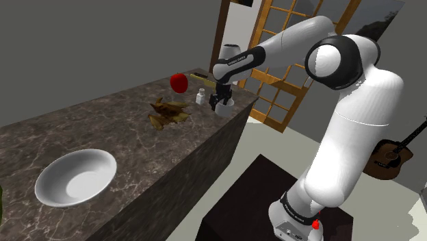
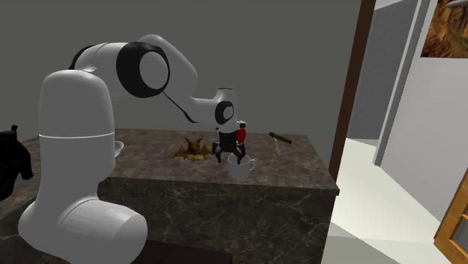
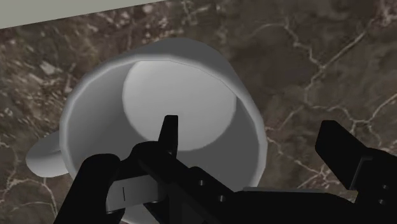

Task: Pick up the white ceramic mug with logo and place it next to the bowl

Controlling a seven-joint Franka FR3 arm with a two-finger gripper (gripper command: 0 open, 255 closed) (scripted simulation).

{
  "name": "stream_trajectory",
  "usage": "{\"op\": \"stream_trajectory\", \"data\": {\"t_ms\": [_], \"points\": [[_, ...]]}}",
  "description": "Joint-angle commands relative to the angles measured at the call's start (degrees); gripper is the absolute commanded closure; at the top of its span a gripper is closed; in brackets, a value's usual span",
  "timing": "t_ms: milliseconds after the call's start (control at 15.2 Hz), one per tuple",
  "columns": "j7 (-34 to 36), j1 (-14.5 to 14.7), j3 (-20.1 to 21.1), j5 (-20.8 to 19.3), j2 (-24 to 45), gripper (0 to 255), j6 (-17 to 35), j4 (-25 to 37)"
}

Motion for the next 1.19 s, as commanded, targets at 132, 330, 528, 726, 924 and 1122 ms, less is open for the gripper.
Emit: {"op": "stream_trajectory", "data": {"t_ms": [132,330,528,726,924,1122], "points": [[-0.01,-0.01,0.00,0.02,0.05,0,0.12,-0.04],[-0.01,-0.01,0.00,0.02,0.05,255,0.11,-0.04],[-0.02,-0.01,0.00,0.02,0.05,255,0.11,-0.04],[-0.02,-0.01,0.00,0.02,0.05,255,0.11,-0.04],[-0.01,-0.01,0.00,0.02,0.05,255,0.12,-0.04],[0.10,0.07,-0.08,-0.26,-1.19,255,-1.94,0.80]]}}
